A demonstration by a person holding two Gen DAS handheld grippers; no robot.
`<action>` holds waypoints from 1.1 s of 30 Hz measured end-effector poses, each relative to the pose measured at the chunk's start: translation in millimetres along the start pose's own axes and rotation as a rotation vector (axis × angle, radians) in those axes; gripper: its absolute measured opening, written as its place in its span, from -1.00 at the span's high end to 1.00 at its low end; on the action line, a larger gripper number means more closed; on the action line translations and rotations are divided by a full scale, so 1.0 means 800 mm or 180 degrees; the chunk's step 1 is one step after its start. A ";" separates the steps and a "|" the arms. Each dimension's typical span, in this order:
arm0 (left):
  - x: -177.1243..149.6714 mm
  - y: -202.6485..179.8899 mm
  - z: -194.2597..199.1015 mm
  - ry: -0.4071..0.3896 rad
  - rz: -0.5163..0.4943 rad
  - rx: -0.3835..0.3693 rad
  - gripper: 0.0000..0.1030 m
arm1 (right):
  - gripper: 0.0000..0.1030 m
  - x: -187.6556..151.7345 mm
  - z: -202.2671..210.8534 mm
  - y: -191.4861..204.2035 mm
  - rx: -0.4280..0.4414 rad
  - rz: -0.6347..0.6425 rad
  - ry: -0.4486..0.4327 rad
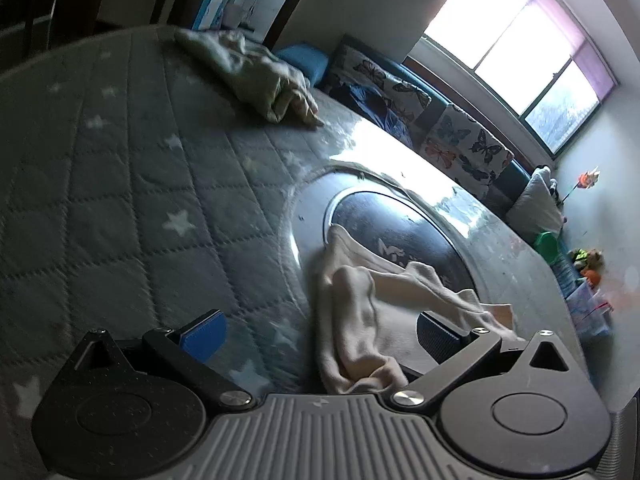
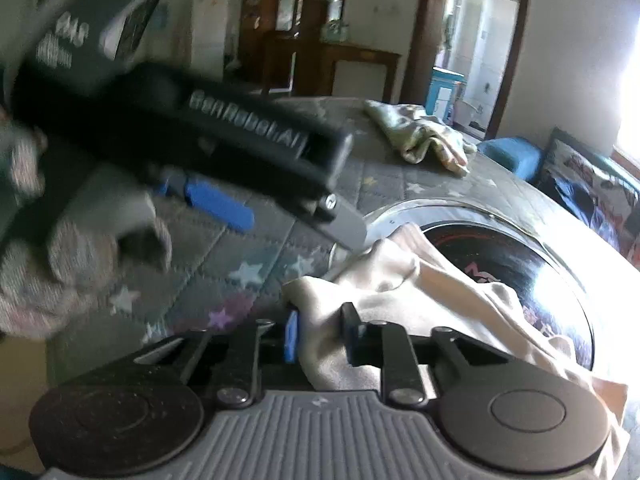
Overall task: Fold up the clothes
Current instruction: 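Grasp the folded shirt edge with the left gripper while the right gripper grasps beside it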
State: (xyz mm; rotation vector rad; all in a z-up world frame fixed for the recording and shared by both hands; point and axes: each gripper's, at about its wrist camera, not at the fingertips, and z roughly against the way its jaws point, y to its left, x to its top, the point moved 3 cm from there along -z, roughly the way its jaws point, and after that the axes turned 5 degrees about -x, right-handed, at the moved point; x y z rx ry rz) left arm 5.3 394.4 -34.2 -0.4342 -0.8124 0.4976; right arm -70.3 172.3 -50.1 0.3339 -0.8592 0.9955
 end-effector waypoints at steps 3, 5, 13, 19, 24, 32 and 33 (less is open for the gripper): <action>0.000 0.000 -0.010 0.0083 0.0197 -0.0075 -1.00 | 0.69 0.003 0.008 -0.017 0.0074 -0.0257 -0.0062; 0.001 -0.002 -0.016 0.0117 0.0302 -0.0116 -1.00 | 0.69 0.003 0.014 -0.028 0.0115 -0.0405 -0.0101; 0.004 -0.022 -0.041 0.0261 0.0517 -0.0346 -0.89 | 0.72 0.004 0.027 -0.063 0.0264 -0.0821 -0.0207; 0.004 -0.024 -0.060 0.0377 0.0869 -0.0512 -0.45 | 0.72 0.003 0.030 -0.071 0.0302 -0.0911 -0.0261; -0.002 -0.017 -0.072 0.0460 0.1076 -0.0558 0.24 | 0.72 0.000 0.030 -0.066 0.0319 -0.0867 -0.0274; -0.005 -0.004 -0.076 0.0465 0.1111 -0.0541 0.61 | 0.24 -0.014 0.050 -0.074 0.0189 -0.0856 -0.0324; -0.005 -0.005 -0.076 0.0458 0.1091 -0.0533 0.61 | 0.20 -0.017 0.053 -0.080 0.0144 -0.0886 -0.0325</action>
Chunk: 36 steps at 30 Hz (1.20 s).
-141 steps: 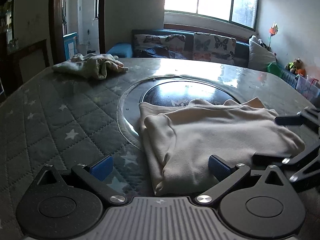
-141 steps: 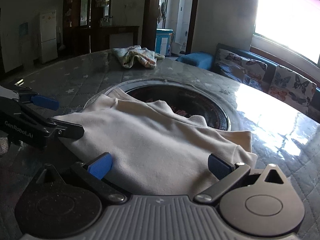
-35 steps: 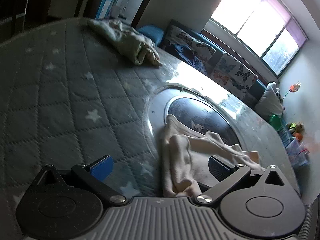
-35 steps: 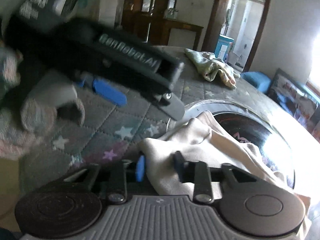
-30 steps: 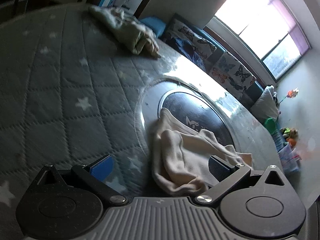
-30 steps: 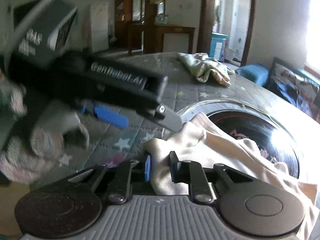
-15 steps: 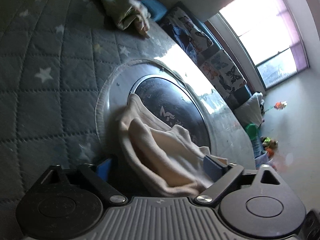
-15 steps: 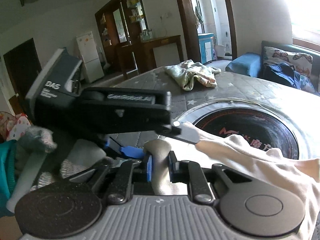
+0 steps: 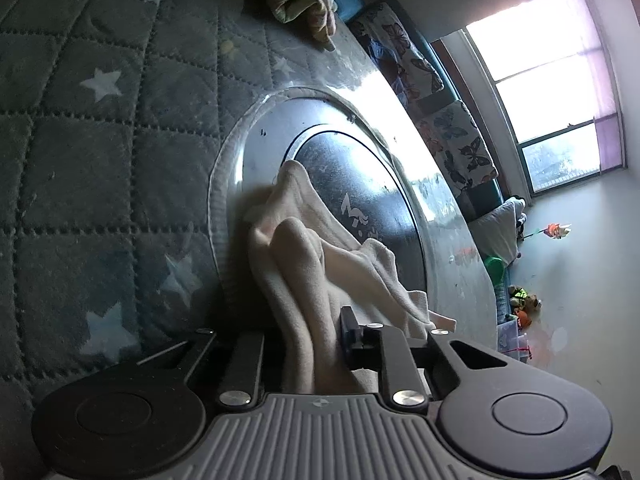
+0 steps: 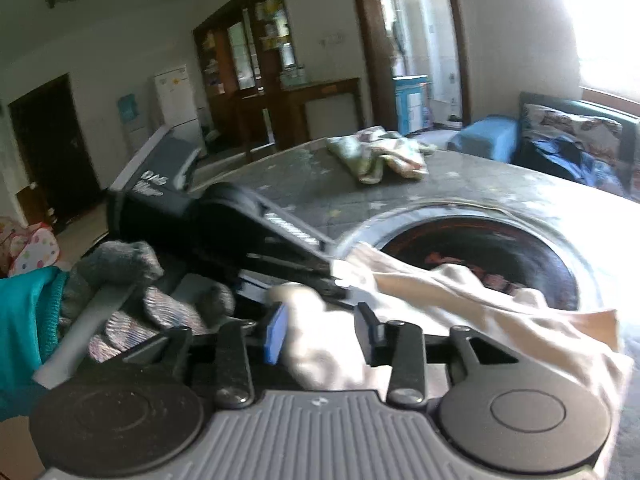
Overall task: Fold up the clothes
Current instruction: 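Grasp the folded shirt edge with the left gripper while the right gripper grasps beside it, then lift the folded shirt with both grippers and carry it across the table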
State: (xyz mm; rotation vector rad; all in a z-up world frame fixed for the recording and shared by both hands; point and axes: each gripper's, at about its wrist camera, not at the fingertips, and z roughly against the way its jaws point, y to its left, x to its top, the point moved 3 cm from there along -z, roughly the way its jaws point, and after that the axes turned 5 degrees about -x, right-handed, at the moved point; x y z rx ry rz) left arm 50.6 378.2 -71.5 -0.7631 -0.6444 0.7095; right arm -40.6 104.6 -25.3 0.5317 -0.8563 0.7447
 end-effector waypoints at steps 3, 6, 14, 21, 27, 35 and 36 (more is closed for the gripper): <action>-0.002 -0.002 -0.001 -0.0017 -0.0059 0.0023 0.61 | -0.05 -0.005 0.017 -0.030 -0.0262 -0.0114 -0.0056; -0.003 -0.004 -0.001 -0.0023 -0.0095 0.0041 0.61 | -0.06 -0.014 0.028 -0.071 -0.0604 -0.0287 -0.0050; -0.004 -0.009 -0.003 -0.0048 -0.0226 0.0133 0.60 | -0.06 -0.046 0.042 -0.185 -0.1241 -0.0907 -0.0012; -0.004 -0.012 -0.004 -0.0059 -0.0276 0.0191 0.60 | 0.13 -0.063 0.027 -0.235 -0.1009 -0.1339 0.0026; -0.005 -0.016 -0.006 -0.0071 -0.0353 0.0256 0.60 | 0.71 -0.063 0.019 -0.227 -0.0797 -0.1388 0.0033; -0.009 -0.034 -0.005 -0.0054 -0.0558 0.0347 0.61 | 0.85 -0.059 0.047 -0.215 -0.0729 -0.1513 -0.0194; -0.010 -0.039 -0.005 -0.0049 -0.0594 0.0331 0.62 | 0.86 -0.057 0.054 -0.213 -0.0738 -0.1504 -0.0237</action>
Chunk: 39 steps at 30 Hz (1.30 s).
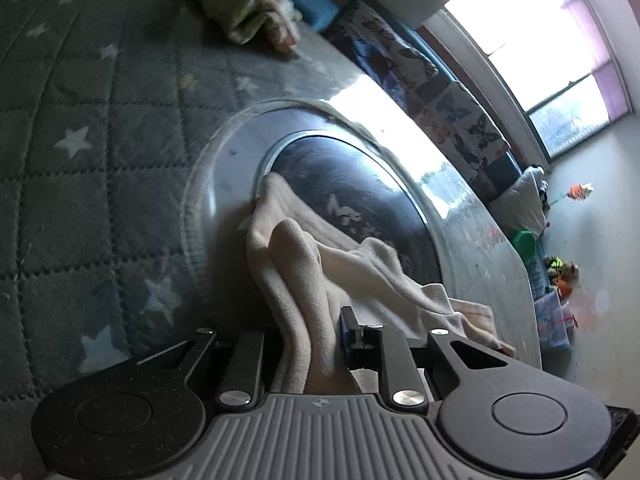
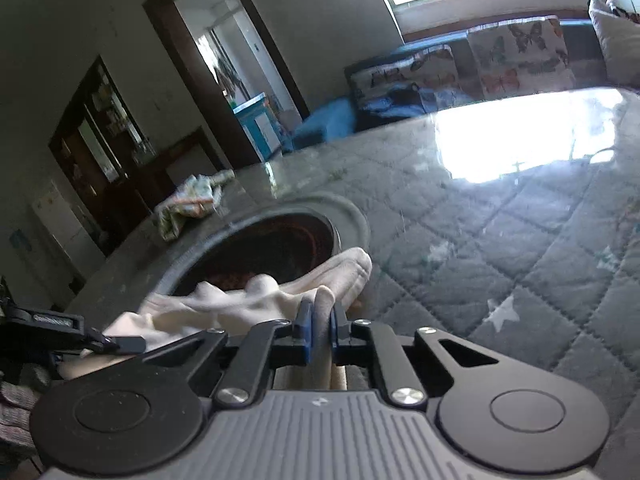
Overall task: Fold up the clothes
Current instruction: 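Lift the folded shirt with both grippers and carry it across the table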
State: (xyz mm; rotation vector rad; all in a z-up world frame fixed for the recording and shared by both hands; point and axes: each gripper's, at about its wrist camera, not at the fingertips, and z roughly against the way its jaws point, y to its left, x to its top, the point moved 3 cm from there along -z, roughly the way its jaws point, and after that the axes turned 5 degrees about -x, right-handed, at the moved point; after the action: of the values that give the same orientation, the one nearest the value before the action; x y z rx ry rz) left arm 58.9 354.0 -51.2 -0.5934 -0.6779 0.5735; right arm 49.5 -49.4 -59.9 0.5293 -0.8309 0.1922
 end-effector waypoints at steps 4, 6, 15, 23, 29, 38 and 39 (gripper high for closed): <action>-0.004 -0.028 0.000 0.0034 -0.0182 -0.0095 0.63 | 0.86 0.004 0.025 0.001 -0.0026 0.0030 -0.0136; -0.007 -0.045 -0.004 0.0081 -0.0279 -0.0146 0.64 | 0.86 0.007 0.039 -0.004 -0.0067 0.0027 -0.0193; -0.032 -0.147 -0.056 0.0299 -0.0793 -0.0323 0.65 | 0.96 0.021 0.127 -0.066 -0.0533 -0.0058 -0.0523; -0.054 -0.207 -0.094 0.0403 -0.1111 -0.0358 0.65 | 0.83 0.005 0.159 -0.137 -0.0857 -0.0361 -0.0373; -0.049 -0.184 -0.100 0.0424 -0.1004 -0.0201 0.65 | 0.15 -0.027 0.130 -0.145 -0.0779 -0.0464 -0.0208; -0.052 -0.165 -0.105 0.0453 -0.1003 -0.0051 0.65 | 0.51 -0.042 0.105 -0.139 -0.0623 -0.0456 -0.0177; -0.053 -0.166 -0.105 0.0456 -0.1007 -0.0043 0.65 | 0.63 -0.042 0.105 -0.138 -0.0617 -0.0467 -0.0193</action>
State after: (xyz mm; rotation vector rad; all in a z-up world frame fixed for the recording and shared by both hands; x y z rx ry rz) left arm 129.7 208.3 -33.2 -0.5212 -0.6248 0.2296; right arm 12.8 -185.9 -79.6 0.4133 -0.8557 -0.0394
